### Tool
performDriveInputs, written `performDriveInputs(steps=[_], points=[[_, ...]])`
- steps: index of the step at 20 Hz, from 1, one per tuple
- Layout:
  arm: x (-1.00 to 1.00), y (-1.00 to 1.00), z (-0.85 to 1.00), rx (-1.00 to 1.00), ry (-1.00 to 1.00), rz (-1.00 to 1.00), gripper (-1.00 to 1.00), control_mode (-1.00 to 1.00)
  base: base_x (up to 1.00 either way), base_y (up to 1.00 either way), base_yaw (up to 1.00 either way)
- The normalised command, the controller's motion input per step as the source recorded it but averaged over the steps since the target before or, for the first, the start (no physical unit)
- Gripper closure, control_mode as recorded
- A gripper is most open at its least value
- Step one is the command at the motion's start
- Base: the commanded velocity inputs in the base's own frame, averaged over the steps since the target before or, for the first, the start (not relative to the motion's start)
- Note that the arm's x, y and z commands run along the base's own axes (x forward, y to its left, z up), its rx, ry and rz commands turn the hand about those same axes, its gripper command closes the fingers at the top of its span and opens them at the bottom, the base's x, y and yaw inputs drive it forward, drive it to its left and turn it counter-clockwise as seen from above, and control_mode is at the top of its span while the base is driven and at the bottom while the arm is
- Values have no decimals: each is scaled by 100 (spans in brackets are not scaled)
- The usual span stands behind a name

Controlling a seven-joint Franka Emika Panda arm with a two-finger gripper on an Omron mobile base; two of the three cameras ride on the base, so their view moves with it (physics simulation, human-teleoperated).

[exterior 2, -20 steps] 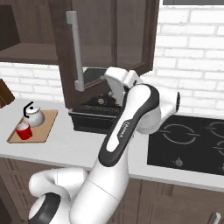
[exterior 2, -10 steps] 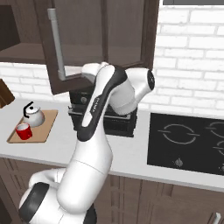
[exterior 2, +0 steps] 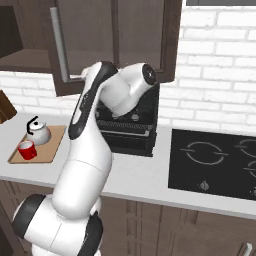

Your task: Pick the kettle from the counter and place it on the tray. Then pick the mug from the cabinet and place it on the tray. Then close the cabinet doors.

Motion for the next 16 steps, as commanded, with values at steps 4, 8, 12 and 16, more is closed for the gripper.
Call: performDriveInputs(steps=[4, 8, 12, 16], points=[[57, 83, 0, -10, -8, -31, -100, -100, 0, 0, 0], [62, 86, 0, -14, -12, -45, -100, -100, 0, 0, 0], [71, 75, 0, -13, -7, -46, -100, -100, 0, 0, 0], [79, 67, 0, -11, -1, -45, -100, -100, 0, 0, 0]])
